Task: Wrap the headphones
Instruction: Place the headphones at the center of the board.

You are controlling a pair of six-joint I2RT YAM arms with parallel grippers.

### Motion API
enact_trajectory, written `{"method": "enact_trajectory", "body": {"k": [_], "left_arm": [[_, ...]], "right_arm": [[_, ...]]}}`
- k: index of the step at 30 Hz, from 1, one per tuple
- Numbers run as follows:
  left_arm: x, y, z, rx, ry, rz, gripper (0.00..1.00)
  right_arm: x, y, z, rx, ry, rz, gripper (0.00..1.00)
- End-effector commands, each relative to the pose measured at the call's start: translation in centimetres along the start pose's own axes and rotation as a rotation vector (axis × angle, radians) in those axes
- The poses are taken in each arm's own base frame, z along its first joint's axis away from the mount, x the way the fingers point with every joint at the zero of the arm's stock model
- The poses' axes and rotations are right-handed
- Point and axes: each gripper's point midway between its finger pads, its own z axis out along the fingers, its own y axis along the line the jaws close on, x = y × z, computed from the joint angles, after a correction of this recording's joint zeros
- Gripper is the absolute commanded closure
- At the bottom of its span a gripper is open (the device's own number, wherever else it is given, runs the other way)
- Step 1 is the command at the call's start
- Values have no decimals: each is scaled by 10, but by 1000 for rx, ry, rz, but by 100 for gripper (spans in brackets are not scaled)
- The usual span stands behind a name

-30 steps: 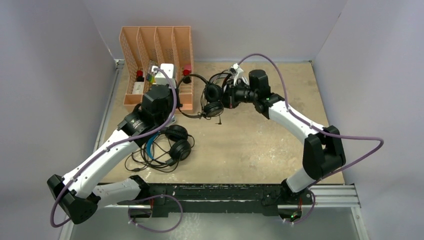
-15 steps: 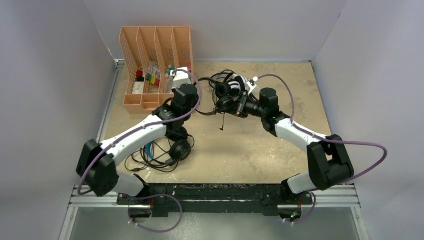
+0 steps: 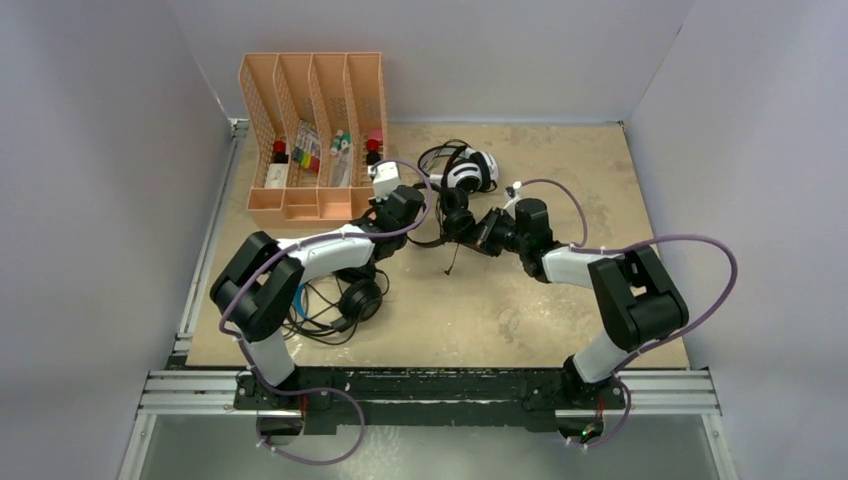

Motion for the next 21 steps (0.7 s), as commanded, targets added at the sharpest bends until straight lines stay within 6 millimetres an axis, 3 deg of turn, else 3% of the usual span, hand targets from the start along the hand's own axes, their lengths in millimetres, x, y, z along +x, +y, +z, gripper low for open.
{"method": "enact_trajectory", "body": {"k": [1, 7, 15, 21], "left_arm": [[-37, -20, 8, 27, -132, -180, 100], [-22, -19, 18, 11, -107, -136, 100], [2, -17, 38, -18, -78, -84, 100], [10, -13, 48, -54, -77, -34, 100]], "right_arm": [[9, 0, 4, -28, 36, -55, 100], [14, -28, 8, 79, 54, -87, 95], [27, -45, 0, 128, 79, -98, 72], [11, -46, -18, 201, 27, -260, 60]]}}
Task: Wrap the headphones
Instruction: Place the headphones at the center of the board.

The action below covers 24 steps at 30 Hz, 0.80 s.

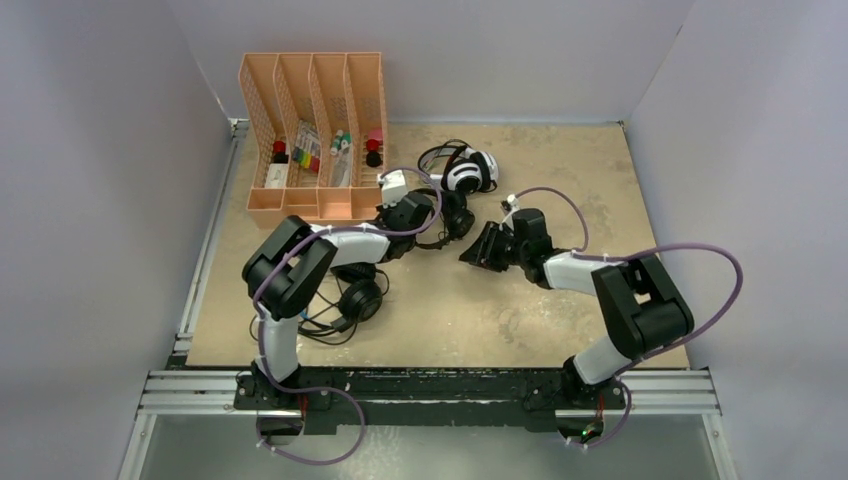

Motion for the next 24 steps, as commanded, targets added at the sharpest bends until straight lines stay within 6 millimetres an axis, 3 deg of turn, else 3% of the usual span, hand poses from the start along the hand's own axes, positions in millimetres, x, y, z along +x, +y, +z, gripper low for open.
{"method": "enact_trajectory", "body": {"k": [1, 12, 17, 24], "left_arm": [[-41, -21, 2, 21, -115, -79, 100], [-22, -12, 18, -74, -46, 50, 100], [-27, -10, 9, -70, -24, 87, 76], [-63, -18, -20, -20, -21, 89, 53]], "right_arm": [[-22, 4, -16, 48, -67, -181, 58], [-40, 15, -42, 93, -106, -328, 51], [-48, 27, -59, 99, -135, -362, 51], [-76, 45, -88, 134, -239, -443, 49]]}}
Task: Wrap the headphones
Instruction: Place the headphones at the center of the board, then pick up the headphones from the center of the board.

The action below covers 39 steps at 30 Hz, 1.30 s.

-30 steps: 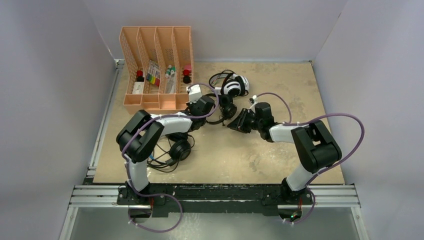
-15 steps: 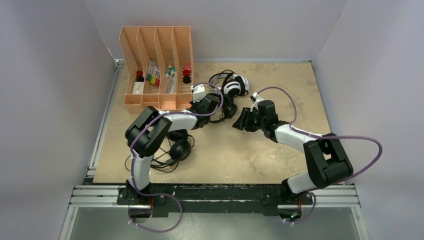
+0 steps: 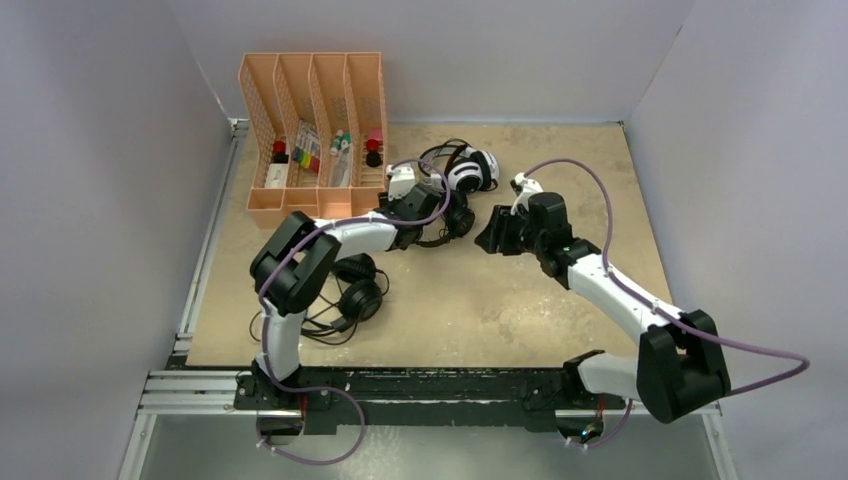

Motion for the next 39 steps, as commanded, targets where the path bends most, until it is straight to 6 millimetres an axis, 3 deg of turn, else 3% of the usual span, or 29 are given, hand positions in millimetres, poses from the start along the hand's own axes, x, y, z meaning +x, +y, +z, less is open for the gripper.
{"method": "enact_trajectory", "body": {"k": [1, 2, 3, 4, 6, 8, 11, 13, 16, 19, 21, 23, 25, 30, 33, 39], "left_arm": [[-72, -10, -43, 81, -66, -64, 48], [-76, -12, -48, 100, -52, -59, 43], [-104, -13, -79, 173, -45, -66, 35], [-111, -12, -91, 200, -29, -58, 34], [-131, -2, -121, 240, -29, -46, 32], [-148, 20, -152, 260, -36, -44, 31], [-161, 69, -188, 250, -35, -57, 30], [-153, 116, -197, 187, 18, -74, 30], [-119, 189, -193, 53, 112, -113, 31], [-69, 252, -185, -131, 239, -177, 28], [-29, 274, -179, -188, 360, -269, 27], [6, 278, -174, -197, 446, -392, 33], [26, 289, -169, -269, 432, -479, 34], [37, 300, -161, -367, 407, -548, 41], [58, 288, -155, -359, 482, -555, 51], [93, 270, -151, -413, 564, -507, 43]], "right_arm": [[-41, 6, -17, 39, -105, -99, 48], [-44, 6, -18, 38, -111, -115, 48], [-45, 9, -16, 18, -99, -142, 42], [-43, 15, -12, -19, -81, -157, 39], [-42, 33, -4, -97, -47, -170, 23], [-44, 59, 6, -155, -29, -194, 10], [-38, 120, 16, -290, -6, -246, 5], [-36, 152, 20, -388, 5, -236, 4], [-27, 186, 28, -474, 33, -259, 3], [-22, 207, 33, -514, 53, -291, 2], [-19, 208, 35, -520, 59, -301, 2], [-17, 205, 35, -512, 61, -323, 1], [-11, 201, 32, -511, 82, -351, 1], [-2, 193, 21, -512, 90, -377, 1], [0, 191, 15, -519, 76, -380, 1], [-9, 195, 5, -534, 17, -377, 1]]}}
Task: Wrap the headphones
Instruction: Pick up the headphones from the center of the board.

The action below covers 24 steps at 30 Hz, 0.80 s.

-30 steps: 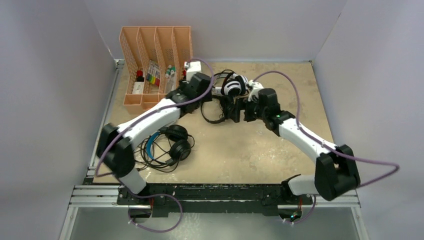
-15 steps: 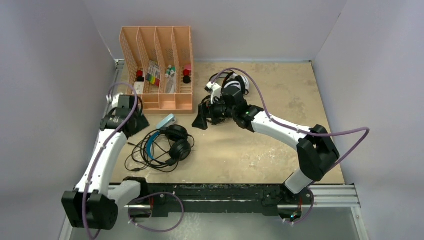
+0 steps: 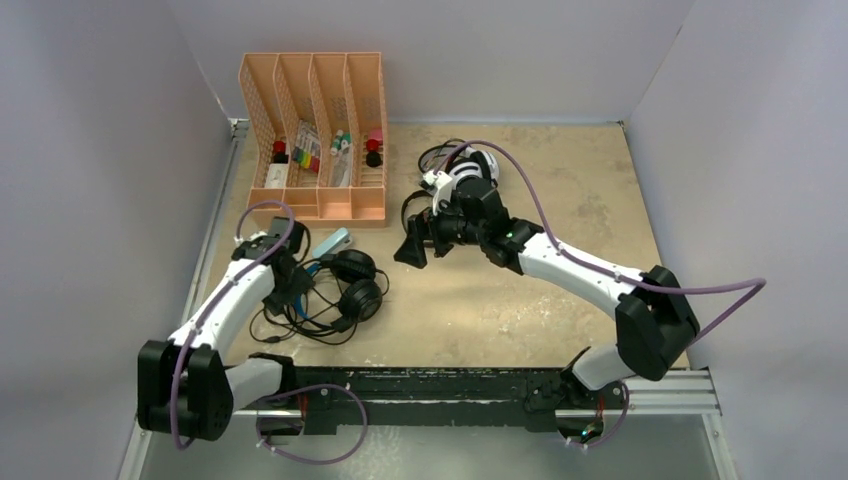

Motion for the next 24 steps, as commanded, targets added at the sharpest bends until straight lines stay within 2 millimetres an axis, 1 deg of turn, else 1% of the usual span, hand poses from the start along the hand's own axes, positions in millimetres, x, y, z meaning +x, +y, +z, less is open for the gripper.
{"method": "enact_trajectory", "body": {"k": [1, 4, 6, 7, 8, 9, 10, 12, 13, 16, 18, 20, 22, 24], "left_arm": [[16, -8, 13, -39, 13, -28, 41], [21, -9, 21, -52, 22, -46, 36], [29, -8, 29, -57, 40, -70, 36], [38, -4, 35, -69, 58, -75, 37], [44, -1, 38, -73, 69, -81, 39], [48, -2, 39, -63, 68, -79, 43], [47, -6, 37, -48, 53, -78, 50], [40, -7, 29, -39, 1, -77, 63], [36, -8, 24, -27, -18, -78, 68], [28, -13, 8, 8, -26, -61, 87], [19, -16, -6, 29, -41, -49, 100], [8, -21, -22, 67, -65, -43, 100], [-3, -30, -40, 131, -91, -28, 100], [-9, -39, -55, 183, -99, 38, 100]], "right_arm": [[-25, 13, -12, -36, -99, -57, 1], [-29, 14, -16, -29, -115, -61, 1], [-29, 14, -18, -27, -118, -63, 1], [-29, 14, -19, -25, -121, -65, 1], [-28, 13, -19, -20, -119, -65, 1], [-27, 11, -19, -11, -115, -67, 1], [-26, 9, -20, 0, -110, -65, 1], [-23, 6, -19, 14, -101, -65, 1], [-22, 5, -19, 19, -101, -63, 1], [-22, 1, -19, 33, -102, -59, 1], [-23, 0, -20, 41, -101, -56, 1], [-26, 0, -21, 50, -105, -58, 1], [-27, -1, -22, 59, -102, -60, 1], [-28, -2, -22, 63, -97, -58, 1]]}}
